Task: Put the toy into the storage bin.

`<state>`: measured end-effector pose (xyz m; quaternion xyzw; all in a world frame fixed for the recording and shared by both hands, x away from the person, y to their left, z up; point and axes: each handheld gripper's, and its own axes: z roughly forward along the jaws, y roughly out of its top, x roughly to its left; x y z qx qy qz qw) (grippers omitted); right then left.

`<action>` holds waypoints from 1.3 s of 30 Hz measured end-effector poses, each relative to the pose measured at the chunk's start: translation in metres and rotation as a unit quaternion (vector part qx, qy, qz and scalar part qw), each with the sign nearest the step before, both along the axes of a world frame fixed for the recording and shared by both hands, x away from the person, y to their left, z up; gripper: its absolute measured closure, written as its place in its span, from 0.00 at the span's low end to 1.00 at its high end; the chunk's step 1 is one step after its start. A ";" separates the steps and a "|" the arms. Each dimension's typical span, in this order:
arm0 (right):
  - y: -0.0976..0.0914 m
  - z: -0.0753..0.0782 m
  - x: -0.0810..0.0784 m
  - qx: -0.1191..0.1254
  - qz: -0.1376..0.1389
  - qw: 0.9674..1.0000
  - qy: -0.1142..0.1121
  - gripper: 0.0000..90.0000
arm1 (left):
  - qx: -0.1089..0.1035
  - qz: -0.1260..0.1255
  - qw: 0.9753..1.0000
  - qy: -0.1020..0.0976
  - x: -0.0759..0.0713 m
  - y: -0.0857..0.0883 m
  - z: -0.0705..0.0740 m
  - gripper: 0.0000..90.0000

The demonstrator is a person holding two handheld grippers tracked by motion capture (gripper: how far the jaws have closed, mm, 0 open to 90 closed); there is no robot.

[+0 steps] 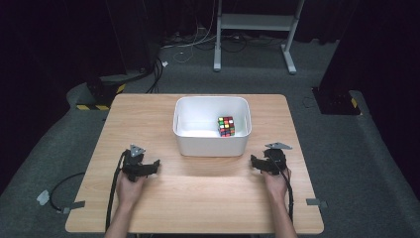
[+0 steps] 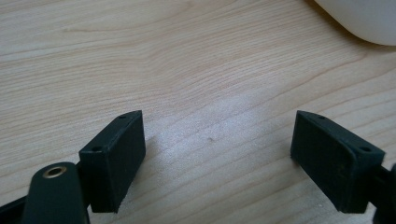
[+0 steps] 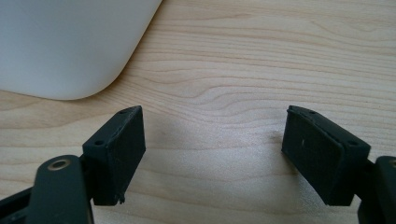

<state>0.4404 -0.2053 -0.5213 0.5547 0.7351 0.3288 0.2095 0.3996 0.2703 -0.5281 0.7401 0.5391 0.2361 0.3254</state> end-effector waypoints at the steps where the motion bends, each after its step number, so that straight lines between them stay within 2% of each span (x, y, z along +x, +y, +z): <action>1: 0.000 0.000 0.000 -0.002 0.001 1.000 -0.001 0.24 | 0.000 0.000 1.000 0.000 0.000 0.000 0.000 0.20; 9: 0.002 -0.001 -0.001 -0.010 0.000 1.000 -0.005 0.24 | 0.000 0.000 1.000 0.000 0.000 0.000 0.000 0.20; 20: 0.004 -0.003 -0.001 -0.036 0.004 0.999 -0.012 0.23 | 0.000 0.000 1.000 0.000 0.000 0.000 0.000 0.20; 39: 0.005 -0.003 -0.001 -0.036 -0.001 0.999 -0.012 0.23 | 0.001 0.000 1.000 0.000 0.000 0.000 0.000 0.20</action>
